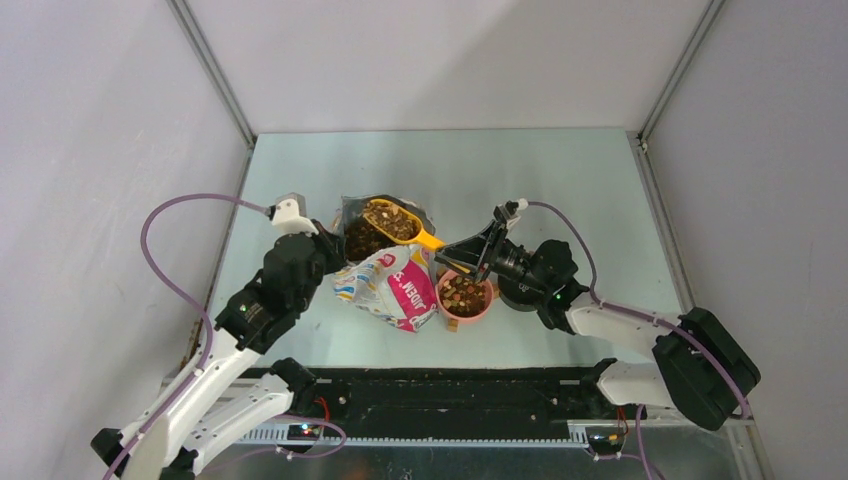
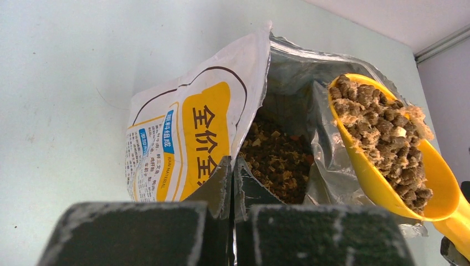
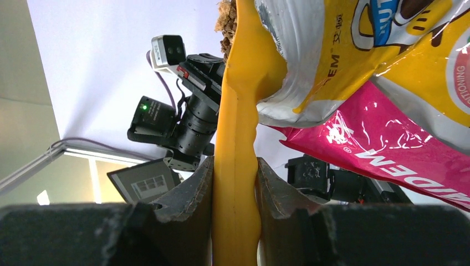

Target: Serve the pet food

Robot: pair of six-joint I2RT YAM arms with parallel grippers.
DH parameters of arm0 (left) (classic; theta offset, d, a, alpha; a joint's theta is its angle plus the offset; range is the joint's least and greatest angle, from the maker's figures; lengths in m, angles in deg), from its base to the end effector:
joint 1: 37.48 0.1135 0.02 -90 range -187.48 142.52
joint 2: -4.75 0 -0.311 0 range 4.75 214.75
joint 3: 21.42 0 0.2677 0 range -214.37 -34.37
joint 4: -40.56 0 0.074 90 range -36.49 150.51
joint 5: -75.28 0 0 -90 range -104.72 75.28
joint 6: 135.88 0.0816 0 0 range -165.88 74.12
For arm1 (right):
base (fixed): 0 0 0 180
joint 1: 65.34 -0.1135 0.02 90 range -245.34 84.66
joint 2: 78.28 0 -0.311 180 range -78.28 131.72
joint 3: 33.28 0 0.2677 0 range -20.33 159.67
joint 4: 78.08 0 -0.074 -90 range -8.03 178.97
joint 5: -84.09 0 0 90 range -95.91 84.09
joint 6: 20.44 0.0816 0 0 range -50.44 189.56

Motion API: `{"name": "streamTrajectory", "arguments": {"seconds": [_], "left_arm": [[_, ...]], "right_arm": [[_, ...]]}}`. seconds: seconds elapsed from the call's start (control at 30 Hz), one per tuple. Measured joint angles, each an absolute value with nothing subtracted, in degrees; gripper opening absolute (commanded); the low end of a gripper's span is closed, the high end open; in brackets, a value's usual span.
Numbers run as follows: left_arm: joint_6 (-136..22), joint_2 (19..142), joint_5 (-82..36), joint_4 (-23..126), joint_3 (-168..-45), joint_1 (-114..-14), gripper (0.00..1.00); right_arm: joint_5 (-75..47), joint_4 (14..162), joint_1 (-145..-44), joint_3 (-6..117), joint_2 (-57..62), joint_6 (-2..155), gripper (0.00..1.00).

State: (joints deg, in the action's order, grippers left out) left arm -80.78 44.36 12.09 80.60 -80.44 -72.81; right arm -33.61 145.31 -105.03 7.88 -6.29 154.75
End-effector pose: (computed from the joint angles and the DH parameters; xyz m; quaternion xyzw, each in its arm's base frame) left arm 0.1602 -0.0685 0.3490 -0.1289 0.8004 -0.1625 0.5625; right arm 0.2039 0.2185 0.3039 0.0626 0.6323 0.7408 0.2177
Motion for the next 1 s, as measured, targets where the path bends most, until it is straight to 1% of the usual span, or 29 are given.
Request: {"name": "streamTrajectory", "arguments": {"seconds": [0.27, 0.53, 1.0], "left_arm": [[-80.78, 44.3, 12.03, 80.6, -80.44, -72.81, 0.0], [-80.78, 44.06, 11.85, 80.6, -80.44, -72.81, 0.0], [-80.78, 44.06, 11.46, 80.58, -80.44, -72.7, 0.0]], "right_arm": [[-31.8, 138.19, -105.03, 8.14, -10.12, 153.92, 0.0], [-31.82, 134.4, -105.03, 9.19, -12.0, 153.09, 0.0], [-31.28, 127.54, -105.31, 10.15, -21.31, 149.61, 0.0]]}}
